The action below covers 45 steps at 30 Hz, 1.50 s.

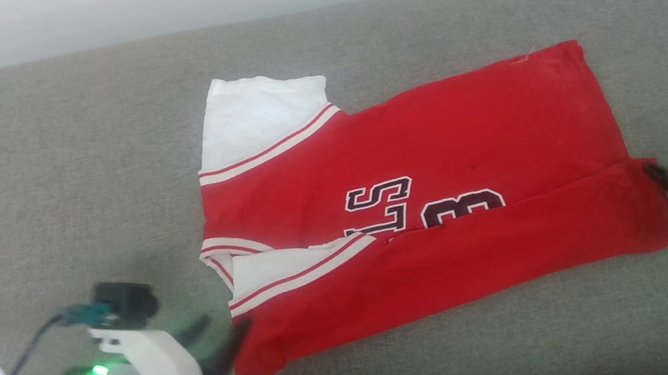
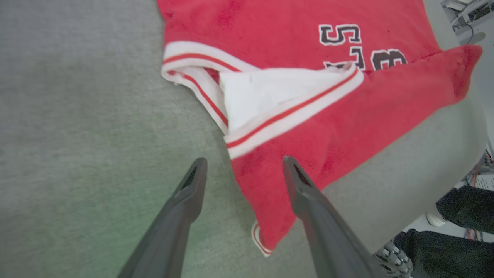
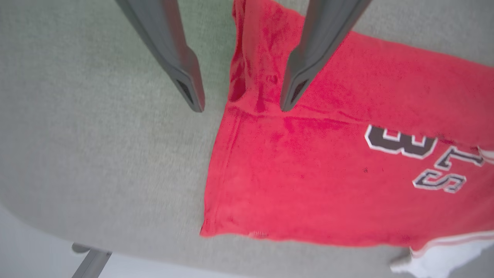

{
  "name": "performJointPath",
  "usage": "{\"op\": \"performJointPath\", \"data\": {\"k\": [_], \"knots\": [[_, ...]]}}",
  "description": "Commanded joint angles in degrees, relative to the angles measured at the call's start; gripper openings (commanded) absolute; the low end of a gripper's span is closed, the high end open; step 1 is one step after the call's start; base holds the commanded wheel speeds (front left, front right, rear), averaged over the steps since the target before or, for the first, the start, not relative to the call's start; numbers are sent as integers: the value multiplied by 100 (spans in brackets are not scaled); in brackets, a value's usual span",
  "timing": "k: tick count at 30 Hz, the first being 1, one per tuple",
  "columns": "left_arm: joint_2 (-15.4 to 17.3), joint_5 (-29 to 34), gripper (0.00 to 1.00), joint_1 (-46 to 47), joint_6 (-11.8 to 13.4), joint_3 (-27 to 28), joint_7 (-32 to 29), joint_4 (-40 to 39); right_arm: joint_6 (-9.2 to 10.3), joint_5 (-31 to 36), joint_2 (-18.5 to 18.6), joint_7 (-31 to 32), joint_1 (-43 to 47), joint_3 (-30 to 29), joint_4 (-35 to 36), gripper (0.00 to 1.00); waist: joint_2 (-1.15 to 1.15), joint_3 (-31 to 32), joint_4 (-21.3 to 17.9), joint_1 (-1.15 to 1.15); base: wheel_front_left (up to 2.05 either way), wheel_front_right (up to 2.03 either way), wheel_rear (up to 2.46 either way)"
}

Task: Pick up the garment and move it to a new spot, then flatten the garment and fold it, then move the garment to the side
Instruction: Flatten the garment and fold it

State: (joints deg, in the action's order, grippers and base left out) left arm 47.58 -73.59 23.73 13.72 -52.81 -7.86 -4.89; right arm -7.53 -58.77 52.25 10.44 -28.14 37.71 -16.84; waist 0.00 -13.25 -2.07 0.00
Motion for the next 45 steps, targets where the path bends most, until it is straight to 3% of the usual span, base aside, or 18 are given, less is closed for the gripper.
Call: {"op": "performJointPath", "data": {"k": [1, 8, 13, 20, 27, 30, 33, 38, 39, 41, 42, 45], "knots": [[63, 98, 100, -13, 98, 122, 153, 50, 9, 135, -114, -282, 93, -163, 26, 100, 0, 7, -46, 0, 0, 0, 0], [-66, 362, 100, 386, 260, 631, 1001, 584, 9, 800, -775, -1323, 193, -719, 313, 100, 0, -110, -305, 0, 0, 0, 0], [-269, 695, 100, 987, 120, 846, 1467, 1188, 9, 1152, -1409, -1727, -4, -913, 496, 100, 0, -297, -692, 0, 0, 0, 0], [-540, 1152, 100, 2221, -204, 877, 1442, 2521, 9, 1294, -2095, -2248, -178, -1227, 630, 100, 0, -544, -1236, 0, 0, 0, 0], [-738, 1413, 100, 3411, -592, 472, 291, 4161, 9, 1168, -2433, -2373, -310, -1389, 601, 100, 0, -765, -1641, 0, 0, 0, 0], [-844, 1290, 100, 3760, -641, 342, -581, 4804, 9, 1123, -2459, -2372, -358, -1327, 574, 100, 0, -859, -1757, 0, 0, 0, 0], [-843, 1283, 100, 4121, -607, 216, -1327, 5253, 9, 1090, -2428, -2361, -395, -1266, 540, 100, 0, -946, -1839, 0, 0, 0, 0], [-986, 1048, 100, 4342, -823, 105, -2441, 5637, 9, 1014, -2347, -2321, -399, -1192, 461, 100, 0, -1065, -1891, 0, 0, 0, 0], [-1017, 1045, 83, 4339, -866, 70, -2538, 5660, 9, 989, -2323, -2303, -414, -1155, 472, 100, 0, -1090, -1891, 0, 0, 0, 0], [-1085, 945, 11, 4374, -956, 92, -2685, 5687, 9, 950, -2270, -2228, -491, -1100, 487, 100, 0, -1143, -1878, 0, 0, 0, 0], [-1124, 917, 0, 4411, -979, 111, -2695, 5697, 9, 942, -2231, -2172, -547, -1067, 490, 100, 0, -1168, -1864, 0, 0, 0, 0], [-1187, 931, 0, 4471, -1015, 100, -2687, 5716, 9, 882, -2132, -1830, -773, -883, 418, 100, 0, -1237, -1815, 0, 0, 0, 0]]}}
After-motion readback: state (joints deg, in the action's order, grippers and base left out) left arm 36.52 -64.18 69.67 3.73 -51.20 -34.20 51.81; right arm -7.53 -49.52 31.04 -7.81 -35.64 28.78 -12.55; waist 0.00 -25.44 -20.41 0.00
